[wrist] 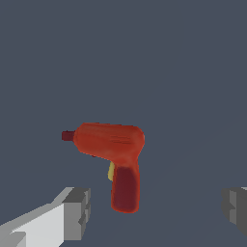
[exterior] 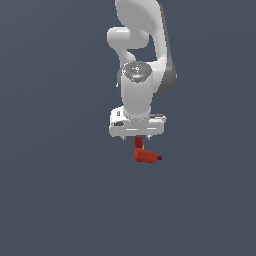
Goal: Pick up the object and move it to a goal position.
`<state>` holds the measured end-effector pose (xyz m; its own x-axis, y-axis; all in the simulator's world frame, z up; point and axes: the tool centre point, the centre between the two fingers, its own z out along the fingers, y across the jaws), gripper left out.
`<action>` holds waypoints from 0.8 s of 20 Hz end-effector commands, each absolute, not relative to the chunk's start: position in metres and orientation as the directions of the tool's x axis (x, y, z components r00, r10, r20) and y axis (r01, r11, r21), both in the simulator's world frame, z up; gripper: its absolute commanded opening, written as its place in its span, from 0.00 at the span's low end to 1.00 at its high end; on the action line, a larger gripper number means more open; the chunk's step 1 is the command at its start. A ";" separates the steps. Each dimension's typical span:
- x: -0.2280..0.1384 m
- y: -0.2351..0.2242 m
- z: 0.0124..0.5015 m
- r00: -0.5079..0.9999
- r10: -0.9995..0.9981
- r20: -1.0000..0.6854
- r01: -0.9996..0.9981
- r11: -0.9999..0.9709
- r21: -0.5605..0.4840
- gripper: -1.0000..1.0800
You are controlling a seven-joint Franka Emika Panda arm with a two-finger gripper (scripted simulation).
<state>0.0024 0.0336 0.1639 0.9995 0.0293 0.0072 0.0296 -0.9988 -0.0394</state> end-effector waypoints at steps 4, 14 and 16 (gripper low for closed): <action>0.004 0.037 0.159 0.996 0.095 0.004 0.095 -0.995 -0.025 1.00; 0.008 0.051 0.138 0.931 0.365 -0.024 0.365 -0.930 0.030 1.00; 0.009 0.055 0.132 0.898 0.437 -0.036 0.439 -0.898 0.043 1.00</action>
